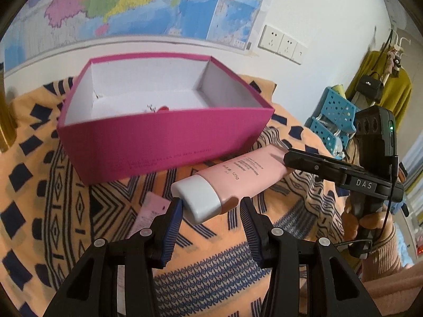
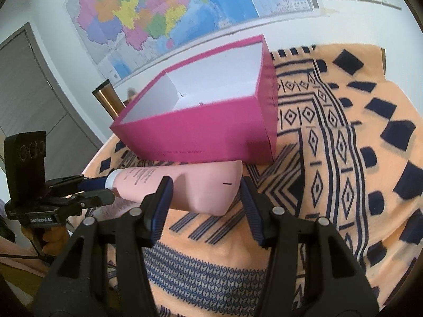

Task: Organize rigid objects
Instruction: 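Carry the pink tube with the right gripper over the pink box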

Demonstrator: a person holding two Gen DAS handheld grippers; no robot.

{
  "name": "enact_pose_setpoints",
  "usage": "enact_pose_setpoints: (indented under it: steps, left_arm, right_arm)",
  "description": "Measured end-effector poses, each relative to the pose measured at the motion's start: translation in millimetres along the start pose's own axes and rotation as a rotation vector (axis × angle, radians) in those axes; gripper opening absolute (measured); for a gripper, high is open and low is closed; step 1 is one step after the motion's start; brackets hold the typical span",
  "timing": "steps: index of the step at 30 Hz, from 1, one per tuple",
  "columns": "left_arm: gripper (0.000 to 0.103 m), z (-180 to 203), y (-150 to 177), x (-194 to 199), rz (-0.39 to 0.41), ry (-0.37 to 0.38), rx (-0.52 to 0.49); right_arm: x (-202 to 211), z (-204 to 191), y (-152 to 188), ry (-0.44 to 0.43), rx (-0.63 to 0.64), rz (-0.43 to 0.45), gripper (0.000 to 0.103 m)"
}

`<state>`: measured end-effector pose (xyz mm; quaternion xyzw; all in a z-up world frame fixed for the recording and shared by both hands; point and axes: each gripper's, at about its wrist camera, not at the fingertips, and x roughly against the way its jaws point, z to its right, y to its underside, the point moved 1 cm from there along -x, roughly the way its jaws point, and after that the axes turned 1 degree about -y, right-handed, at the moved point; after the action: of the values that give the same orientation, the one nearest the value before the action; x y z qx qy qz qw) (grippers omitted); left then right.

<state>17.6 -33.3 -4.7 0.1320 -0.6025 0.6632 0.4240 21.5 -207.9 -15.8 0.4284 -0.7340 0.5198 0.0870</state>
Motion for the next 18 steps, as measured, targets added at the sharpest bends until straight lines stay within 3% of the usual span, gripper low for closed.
enact_pose_setpoints:
  steps: [18]
  left_arm:
    - [0.044,5.0,-25.5,13.1,0.080,-0.042,-0.052]
  right_arm:
    - [10.6,-11.4,-30.5,-0.006,0.049,0.082,0.055]
